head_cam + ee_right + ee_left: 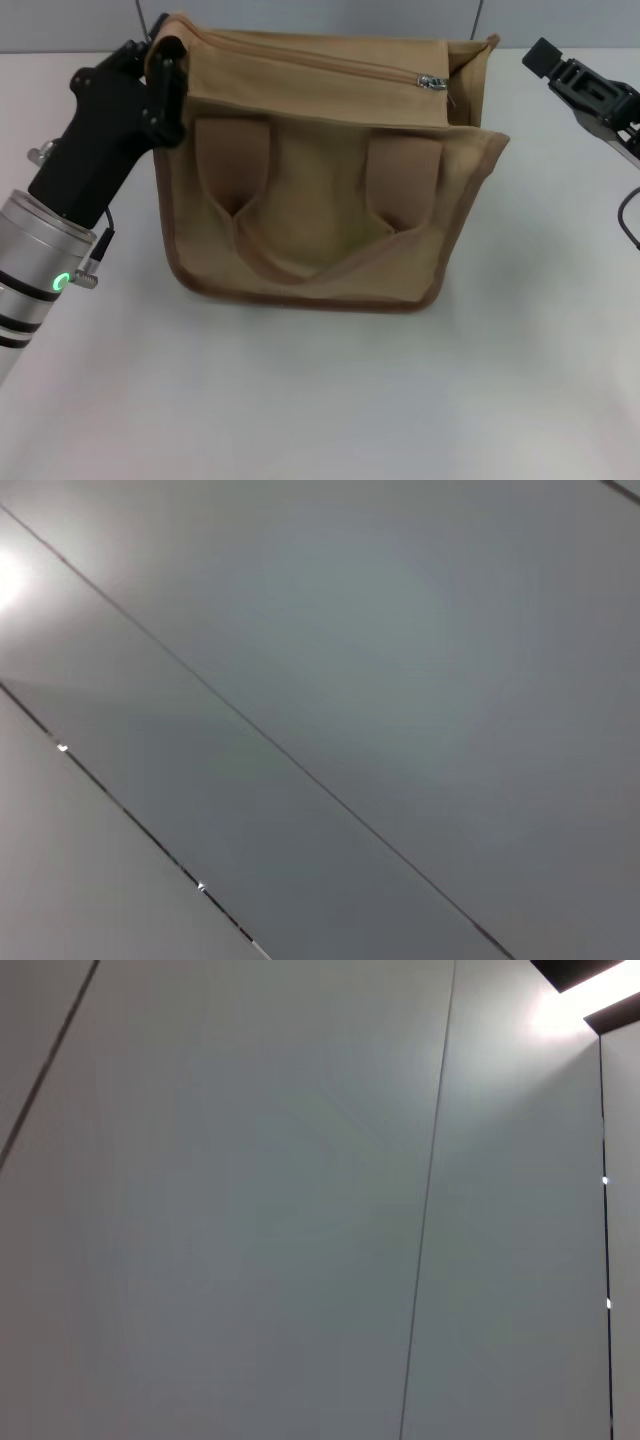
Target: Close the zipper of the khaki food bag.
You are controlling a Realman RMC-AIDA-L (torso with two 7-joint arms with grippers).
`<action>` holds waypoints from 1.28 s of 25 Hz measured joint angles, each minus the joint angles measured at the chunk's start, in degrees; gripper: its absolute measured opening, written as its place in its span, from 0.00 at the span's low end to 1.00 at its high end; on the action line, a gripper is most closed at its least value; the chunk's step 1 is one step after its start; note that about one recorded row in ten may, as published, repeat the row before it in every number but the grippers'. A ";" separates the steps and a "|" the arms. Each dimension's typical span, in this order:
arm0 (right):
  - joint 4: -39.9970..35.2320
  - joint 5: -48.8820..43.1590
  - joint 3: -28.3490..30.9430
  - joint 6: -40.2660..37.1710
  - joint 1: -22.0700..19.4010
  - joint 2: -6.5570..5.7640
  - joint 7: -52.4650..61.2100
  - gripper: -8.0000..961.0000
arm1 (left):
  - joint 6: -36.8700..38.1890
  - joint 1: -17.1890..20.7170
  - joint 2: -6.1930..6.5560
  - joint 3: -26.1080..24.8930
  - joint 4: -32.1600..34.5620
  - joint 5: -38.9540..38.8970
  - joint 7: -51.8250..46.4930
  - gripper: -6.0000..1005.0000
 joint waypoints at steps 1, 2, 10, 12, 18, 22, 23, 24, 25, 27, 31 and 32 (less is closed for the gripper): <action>0.05 0.00 0.13 -0.53 -0.23 0.10 -1.31 0.01 | -0.45 0.00 0.00 0.13 0.01 0.30 0.21 0.18; 0.19 0.00 0.16 -1.10 -0.42 0.17 -2.94 0.03 | -0.72 0.00 0.00 0.15 0.04 0.44 0.46 0.18; 0.64 0.03 0.18 -7.16 -2.04 0.96 -16.25 0.24 | -1.46 1.97 0.22 0.46 1.20 2.87 3.36 0.19; 0.97 -0.03 0.18 -9.17 -2.34 1.14 -19.66 0.31 | -1.29 3.18 0.26 0.46 1.51 2.92 3.34 0.19; 5.32 0.27 1.30 -16.74 -3.84 1.59 -32.34 0.58 | 0.16 9.23 0.36 0.31 4.18 3.00 -0.40 0.30; 6.19 -0.04 1.35 -19.22 -4.13 1.42 -34.77 0.75 | 3.90 13.53 0.50 0.31 6.42 2.89 -2.82 0.46; 6.20 -0.06 1.36 -19.27 -4.15 1.38 -34.80 0.79 | 5.09 14.39 0.54 0.28 6.97 2.74 -3.12 0.51; 6.20 -0.08 1.35 -19.30 -4.14 1.36 -34.85 0.79 | 6.42 15.24 0.57 0.26 7.76 2.65 -3.60 0.56; 6.20 -0.11 1.30 -19.36 -4.15 1.35 -34.89 0.79 | 7.75 15.97 0.57 0.25 8.53 2.61 -4.21 0.61; 5.99 -0.60 0.78 -19.74 -4.12 1.32 -34.95 0.79 | 10.15 16.72 0.63 0.72 10.83 3.02 -5.62 0.68; 3.95 -5.85 0.24 -20.67 -3.70 1.26 -35.65 0.79 | 11.67 16.89 0.72 5.38 16.04 5.89 -7.50 0.78; 3.29 -7.37 0.23 -20.78 -3.67 1.26 -36.03 0.79 | 11.86 16.85 0.74 7.61 17.51 6.73 -7.88 0.80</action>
